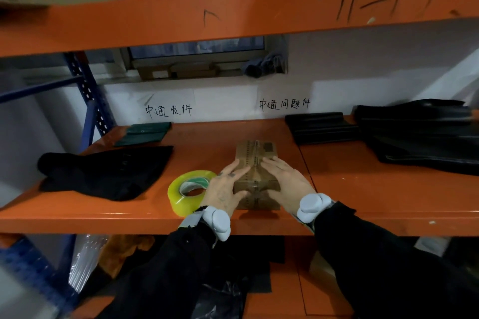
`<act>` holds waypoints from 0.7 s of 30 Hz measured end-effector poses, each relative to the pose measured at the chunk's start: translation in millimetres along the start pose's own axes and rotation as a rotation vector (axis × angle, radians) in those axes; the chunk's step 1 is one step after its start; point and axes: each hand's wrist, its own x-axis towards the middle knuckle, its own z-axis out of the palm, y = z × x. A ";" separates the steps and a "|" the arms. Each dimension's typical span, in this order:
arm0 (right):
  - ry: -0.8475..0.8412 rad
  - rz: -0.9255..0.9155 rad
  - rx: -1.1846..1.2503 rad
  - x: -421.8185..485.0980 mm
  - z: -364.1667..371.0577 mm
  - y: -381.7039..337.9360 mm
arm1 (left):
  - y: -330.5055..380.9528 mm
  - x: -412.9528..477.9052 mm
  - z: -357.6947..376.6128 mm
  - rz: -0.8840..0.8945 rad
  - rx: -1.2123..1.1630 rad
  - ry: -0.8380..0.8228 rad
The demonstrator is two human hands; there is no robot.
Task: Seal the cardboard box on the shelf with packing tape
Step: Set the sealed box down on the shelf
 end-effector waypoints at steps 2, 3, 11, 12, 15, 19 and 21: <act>-0.011 0.003 -0.006 0.6 1.8 -0.4 | -1.2 -1.7 4.3 -0.010 0.015 0.007; -0.037 0.005 -0.017 1.4 0.9 -1.4 | -1.7 -1.9 4.6 -0.014 0.021 -0.008; -0.053 0.036 -0.010 5.1 3.1 -0.9 | 1.0 -0.6 5.5 -0.016 0.022 0.014; -0.075 0.038 -0.014 5.4 3.6 -0.2 | 1.4 -1.1 5.6 -0.014 0.031 -0.005; -0.089 -0.014 -0.021 4.0 -6.5 -3.5 | 1.0 0.5 -1.8 0.008 0.046 -0.083; 0.057 0.087 0.122 7.0 -23.6 -6.9 | 13.3 8.9 -13.1 -0.052 -0.110 0.039; -0.033 0.113 0.085 16.4 -17.7 -7.6 | 17.1 16.0 -8.9 -0.087 -0.076 0.044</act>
